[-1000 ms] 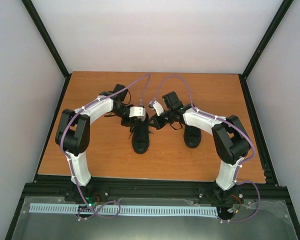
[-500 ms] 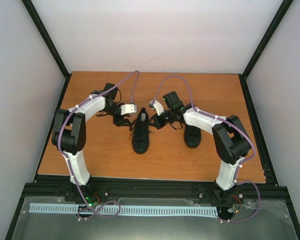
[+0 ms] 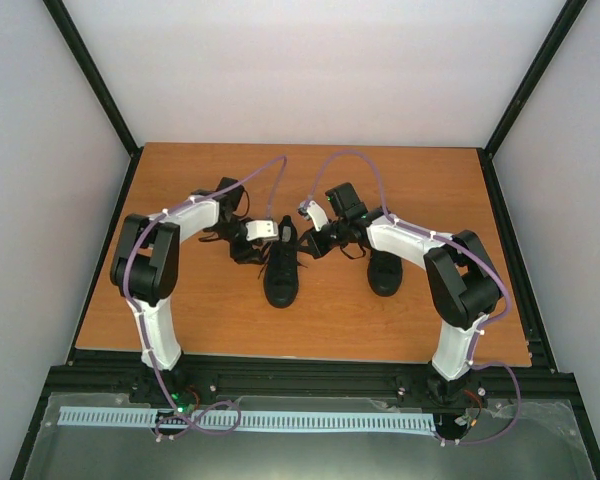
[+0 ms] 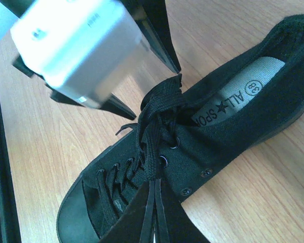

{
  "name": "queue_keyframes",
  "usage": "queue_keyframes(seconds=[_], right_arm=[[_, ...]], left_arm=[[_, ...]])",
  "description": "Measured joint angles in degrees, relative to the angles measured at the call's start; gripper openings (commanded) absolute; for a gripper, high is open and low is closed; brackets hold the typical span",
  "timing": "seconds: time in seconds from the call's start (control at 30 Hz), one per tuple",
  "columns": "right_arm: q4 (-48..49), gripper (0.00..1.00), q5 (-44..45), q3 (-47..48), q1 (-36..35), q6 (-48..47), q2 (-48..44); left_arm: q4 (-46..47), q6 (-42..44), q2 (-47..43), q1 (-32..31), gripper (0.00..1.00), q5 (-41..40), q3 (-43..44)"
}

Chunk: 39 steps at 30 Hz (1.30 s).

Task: Tie the shoes
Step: Tie the shoelace on the shoe.

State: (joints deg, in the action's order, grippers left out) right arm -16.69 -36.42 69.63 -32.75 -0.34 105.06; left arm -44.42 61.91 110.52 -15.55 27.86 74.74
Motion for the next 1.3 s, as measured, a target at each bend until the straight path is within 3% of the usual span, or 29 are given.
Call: queue_keyframes(seconds=[0.23, 0.3, 0.43, 0.53, 1.2, 1.3], right_arm=[[0.0, 0.03, 0.0, 0.0, 0.0, 0.0, 0.0], [0.0, 0.03, 0.0, 0.0, 0.0, 0.0, 0.0], [0.0, 0.03, 0.0, 0.0, 0.0, 0.0, 0.0], [0.0, 0.03, 0.0, 0.0, 0.0, 0.0, 0.0], [1.4, 0.03, 3.9, -8.6, 2.6, 2.8, -2.5], [2.0, 0.03, 4.2, -9.4, 3.2, 3.4, -3.3]], left_arm=[[0.8, 0.0, 1.9, -1.4, 0.61, -1.9, -0.5], [1.4, -0.2, 1.9, -1.6, 0.49, -2.2, -0.7], [2.7, -0.4, 1.9, -1.7, 0.15, -2.9, -1.7], [3.1, -0.7, 1.9, -1.8, 0.03, -3.0, -2.1], [2.4, -1.0, 1.7, 3.3, 0.01, -3.6, -2.1], [2.4, -1.0, 1.7, 3.5, 0.13, -3.9, -2.1]])
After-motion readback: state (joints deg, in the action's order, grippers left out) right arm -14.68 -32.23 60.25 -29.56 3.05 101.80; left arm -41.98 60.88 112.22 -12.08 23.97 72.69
